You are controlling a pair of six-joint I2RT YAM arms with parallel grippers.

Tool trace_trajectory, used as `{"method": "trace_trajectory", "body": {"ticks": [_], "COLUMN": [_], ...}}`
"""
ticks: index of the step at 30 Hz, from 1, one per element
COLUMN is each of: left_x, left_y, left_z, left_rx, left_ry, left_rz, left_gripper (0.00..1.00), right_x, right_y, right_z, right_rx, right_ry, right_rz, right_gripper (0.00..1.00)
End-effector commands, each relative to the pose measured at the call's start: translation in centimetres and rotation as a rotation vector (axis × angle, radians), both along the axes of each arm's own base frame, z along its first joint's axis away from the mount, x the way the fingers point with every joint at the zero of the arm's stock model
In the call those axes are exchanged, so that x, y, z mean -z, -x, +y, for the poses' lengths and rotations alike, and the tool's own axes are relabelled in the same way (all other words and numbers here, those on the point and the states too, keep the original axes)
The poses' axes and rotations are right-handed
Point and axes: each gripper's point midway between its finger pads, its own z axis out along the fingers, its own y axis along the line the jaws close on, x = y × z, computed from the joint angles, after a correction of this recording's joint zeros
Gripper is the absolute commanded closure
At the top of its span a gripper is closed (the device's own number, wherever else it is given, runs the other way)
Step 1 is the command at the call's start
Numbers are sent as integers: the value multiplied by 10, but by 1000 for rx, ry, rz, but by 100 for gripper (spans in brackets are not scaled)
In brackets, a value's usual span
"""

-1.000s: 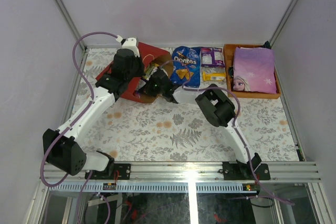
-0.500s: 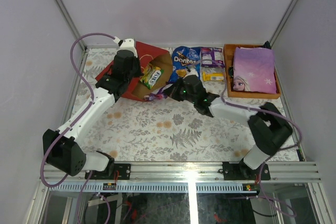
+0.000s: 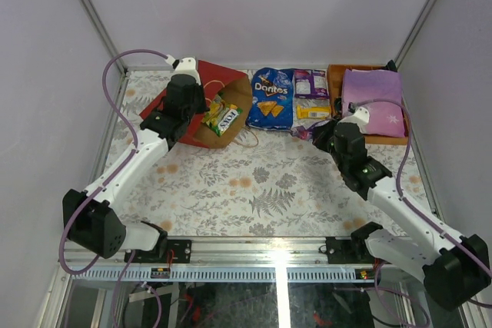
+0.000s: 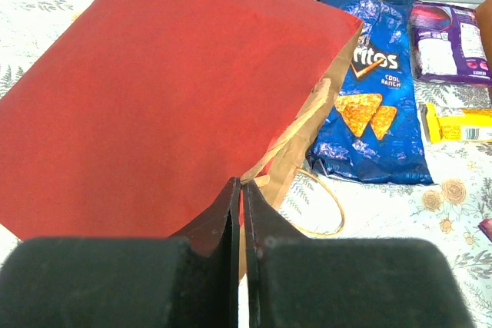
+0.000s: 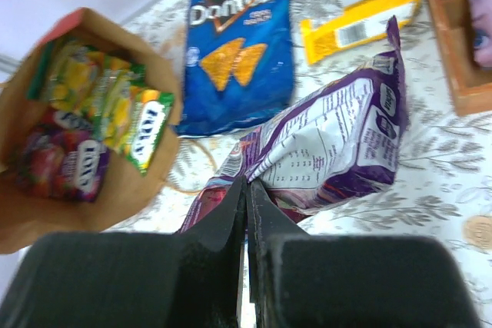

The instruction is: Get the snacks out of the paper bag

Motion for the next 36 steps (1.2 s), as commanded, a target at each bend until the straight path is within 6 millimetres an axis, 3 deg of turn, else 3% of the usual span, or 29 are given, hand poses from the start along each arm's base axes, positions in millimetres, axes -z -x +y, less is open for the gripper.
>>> {"method": "trace_trajectory", "body": {"ticks": [1,4,6,12,13,16,18,20,22,25,29,31,36], "left_x": [-11,-13,-14,-12,-11,-9,-8,-7,-7,-7,-9,-9,-10], "left_y": [-5,-3,-3,-4,-5,-6,-7,-8,-9,-9,-7,-7,-4], "left_z": [2,3,5,7,7,7,6,5,4,4,3,3,3], "left_rx": [-11,-11,-14,-23,-22,-22,-21,-18,-16,-14,-10,-9,-9], "left_ry": [12,10,5,-10,-13,-18,-18,-18,-16,-12,-3,-2,2], "left_rz": [-52,-56,-58,-56,-53,-46,-45,-41,-40,-39,-43,-41,-42], "left_gripper": [100,100,100,100,100,100,100,100,100,100,100,100,100], "right_x": [-7,-6,5,77,88,110,115,110,98,78,70,80,125], "right_y": [-21,-40,-52,-61,-58,-47,-40,-37,-35,-35,-40,-45,-57], "right_z": [-18,-20,-25,-32,-29,-21,-21,-23,-25,-31,-32,-28,-11], "right_rx": [69,95,120,157,140,92,90,97,99,111,119,102,36], "right_ry": [73,58,48,29,23,4,-16,-28,-25,-6,-1,18,48], "right_rz": [-23,-32,-11,134,160,214,221,205,180,142,110,140,267], "right_gripper": [100,100,100,100,96,59,38,29,26,28,58,65,70]}}
